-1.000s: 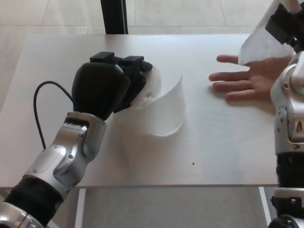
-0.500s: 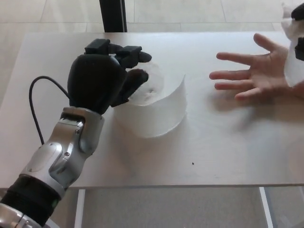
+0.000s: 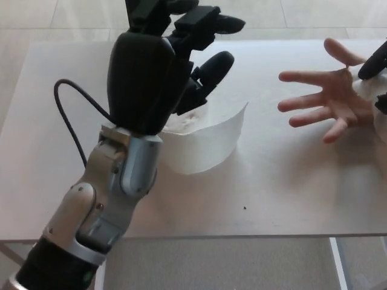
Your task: A toilet paper roll is kept in the middle of the desk infront of the robot. The robot places its left hand on the top of the toilet paper roll to hold it still and uses its right hand to tear off a piece of toilet paper from it and hands the paper to a person
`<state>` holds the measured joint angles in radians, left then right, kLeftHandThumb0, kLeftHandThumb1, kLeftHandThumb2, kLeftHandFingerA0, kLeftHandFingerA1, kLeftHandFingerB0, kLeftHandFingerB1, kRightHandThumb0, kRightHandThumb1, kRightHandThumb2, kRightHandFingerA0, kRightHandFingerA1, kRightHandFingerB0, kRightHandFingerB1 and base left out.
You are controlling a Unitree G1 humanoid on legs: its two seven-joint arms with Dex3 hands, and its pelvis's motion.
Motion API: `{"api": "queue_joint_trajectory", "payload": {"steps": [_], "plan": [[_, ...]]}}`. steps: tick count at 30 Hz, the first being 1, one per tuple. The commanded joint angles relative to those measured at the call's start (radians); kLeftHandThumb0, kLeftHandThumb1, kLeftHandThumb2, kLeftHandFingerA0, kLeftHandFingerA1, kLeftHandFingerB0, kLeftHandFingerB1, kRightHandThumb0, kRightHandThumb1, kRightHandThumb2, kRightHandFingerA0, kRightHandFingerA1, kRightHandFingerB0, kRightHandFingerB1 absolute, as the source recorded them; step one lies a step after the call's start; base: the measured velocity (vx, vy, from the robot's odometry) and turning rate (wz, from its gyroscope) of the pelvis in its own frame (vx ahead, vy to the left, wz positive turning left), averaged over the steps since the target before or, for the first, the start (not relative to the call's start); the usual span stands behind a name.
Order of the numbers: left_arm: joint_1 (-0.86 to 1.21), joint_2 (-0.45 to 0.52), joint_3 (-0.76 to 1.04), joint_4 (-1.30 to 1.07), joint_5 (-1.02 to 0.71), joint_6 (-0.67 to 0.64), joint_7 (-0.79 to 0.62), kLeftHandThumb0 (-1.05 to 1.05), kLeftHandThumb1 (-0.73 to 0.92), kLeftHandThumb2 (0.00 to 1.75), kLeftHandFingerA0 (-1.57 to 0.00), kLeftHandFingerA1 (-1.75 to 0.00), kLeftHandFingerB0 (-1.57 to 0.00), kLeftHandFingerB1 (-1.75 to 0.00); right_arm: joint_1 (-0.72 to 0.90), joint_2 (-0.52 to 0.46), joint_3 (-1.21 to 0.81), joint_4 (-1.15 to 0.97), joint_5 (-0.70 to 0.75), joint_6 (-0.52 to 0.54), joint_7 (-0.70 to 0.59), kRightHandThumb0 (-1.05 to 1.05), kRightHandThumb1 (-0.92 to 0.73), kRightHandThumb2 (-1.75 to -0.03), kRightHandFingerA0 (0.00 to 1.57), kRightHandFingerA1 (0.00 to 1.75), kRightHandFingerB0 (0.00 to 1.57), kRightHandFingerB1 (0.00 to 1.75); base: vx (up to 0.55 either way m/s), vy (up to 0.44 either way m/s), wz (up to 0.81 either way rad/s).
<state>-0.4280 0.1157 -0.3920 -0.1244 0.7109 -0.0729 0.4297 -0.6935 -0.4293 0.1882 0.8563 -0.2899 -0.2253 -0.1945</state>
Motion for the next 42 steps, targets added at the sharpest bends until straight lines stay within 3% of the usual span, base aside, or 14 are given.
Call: {"api": "queue_joint_trajectory", "payload": {"steps": [1,2,5,8,11,13,17,19,21,27,29,31,32,42], "plan": [[0.127,-0.064,-0.004,-0.278,-0.052,0.013,-0.076,-0.48,0.75,0.69,-0.30,-0.84,-0.60,-0.70,-0.113,-0.020,0.055,0.099,-0.088,-0.129,0.007,-0.21,-0.78,-0.66,0.81,1.25,0.79,0.92,0.00,0.000,0.00],[0.146,-0.073,-0.006,-0.290,-0.062,0.011,-0.075,-0.48,0.74,0.69,-0.30,-0.84,-0.61,-0.69,-0.131,-0.016,0.059,0.093,-0.089,-0.099,0.021,-0.18,-0.77,-0.70,0.85,1.18,0.80,0.87,0.00,0.000,0.00],[0.217,-0.112,-0.006,-0.324,-0.075,0.026,-0.067,-0.44,0.71,0.66,-0.34,-0.81,-0.63,-0.67,-0.203,0.010,0.081,0.122,-0.100,-0.101,0.011,-0.24,-0.81,-0.75,0.79,1.71,0.68,1.60,0.00,0.000,0.00],[0.252,-0.138,-0.002,-0.342,-0.066,0.029,-0.079,-0.39,0.68,0.70,-0.37,-0.80,-0.63,-0.67,-0.247,0.025,0.091,0.165,-0.100,-0.121,-0.002,-0.19,-0.74,-0.86,0.75,1.75,0.68,1.66,0.00,0.000,0.00],[0.304,-0.137,0.006,-0.354,-0.076,0.012,-0.098,-0.37,0.70,0.68,-0.35,-0.78,-0.62,-0.66,-0.283,0.056,0.101,0.186,-0.110,-0.083,-0.015,-0.26,-0.79,-0.75,0.78,1.75,0.63,1.49,0.00,0.000,0.00],[0.337,-0.132,0.013,-0.366,-0.079,0.008,-0.105,-0.38,0.70,0.68,-0.35,-0.74,-0.60,-0.63,-0.251,0.076,0.112,0.201,-0.124,-0.069,-0.051,-0.17,-0.71,-0.79,0.85,1.47,0.82,1.07,0.00,0.000,0.00],[0.342,-0.135,0.028,-0.350,-0.087,-0.014,-0.107,-0.40,0.71,0.69,-0.35,-0.73,-0.60,-0.62,-0.216,0.089,0.116,0.219,-0.129,-0.070,-0.061,-0.10,-0.74,-0.80,0.88,1.62,0.77,1.36,0.00,0.000,0.00],[0.343,-0.131,0.038,-0.345,-0.085,-0.023,-0.102,-0.40,0.71,0.70,-0.37,-0.75,-0.59,-0.65,-0.175,0.108,0.121,0.212,-0.119,-0.018,-0.006,-0.16,-0.67,-0.75,0.87,1.51,0.84,1.08,0.00,0.000,0.00],[0.349,-0.129,0.043,-0.350,-0.081,-0.024,-0.106,-0.40,0.70,0.69,-0.37,-0.76,-0.58,-0.65,-0.126,0.138,0.117,0.180,-0.107,0.023,0.009,-0.09,-0.67,-0.75,0.87,0.99,0.86,0.64,0.00,0.000,0.00],[0.360,-0.127,0.043,-0.346,-0.076,-0.041,-0.110,-0.42,0.71,0.70,-0.35,-0.77,-0.59,-0.65,-0.018,0.179,0.069,0.149,-0.051,0.032,0.081,-0.11,-0.63,-0.80,0.93,1.08,0.85,0.62,0.00,0.000,0.00],[0.367,-0.124,0.043,-0.344,-0.080,-0.052,-0.109,-0.42,0.71,0.69,-0.34,-0.77,-0.60,-0.64,0.014,0.172,0.083,0.131,-0.076,0.052,0.098,-0.14,-0.66,-0.66,0.83,0.84,0.69,0.52,0.00,0.000,0.00],[0.373,-0.120,0.048,-0.343,-0.074,-0.060,-0.105,-0.43,0.71,0.68,-0.36,-0.75,-0.62,-0.63,0.028,0.157,0.096,0.121,-0.089,0.077,0.142,-0.33,-0.73,-0.62,0.44,0.50,0.33,0.34,0.00,0.000,0.00],[0.377,-0.119,0.051,-0.344,-0.077,-0.062,-0.106,-0.44,0.71,0.66,-0.36,-0.74,-0.65,-0.63,0.008,0.143,0.132,0.123,-0.131,0.166,0.193,-0.63,-0.48,-0.87,0.00,0.22,0.03,0.34,0.00,0.000,0.00],[0.389,-0.110,0.059,-0.331,-0.065,-0.075,-0.096,-0.44,0.72,0.66,-0.36,-0.77,-0.66,-0.62,-0.038,0.095,0.183,0.049,-0.165,0.307,0.279,-1.03,-0.59,-0.97,0.00,0.26,0.07,0.17,0.00,0.000,0.00]]}}
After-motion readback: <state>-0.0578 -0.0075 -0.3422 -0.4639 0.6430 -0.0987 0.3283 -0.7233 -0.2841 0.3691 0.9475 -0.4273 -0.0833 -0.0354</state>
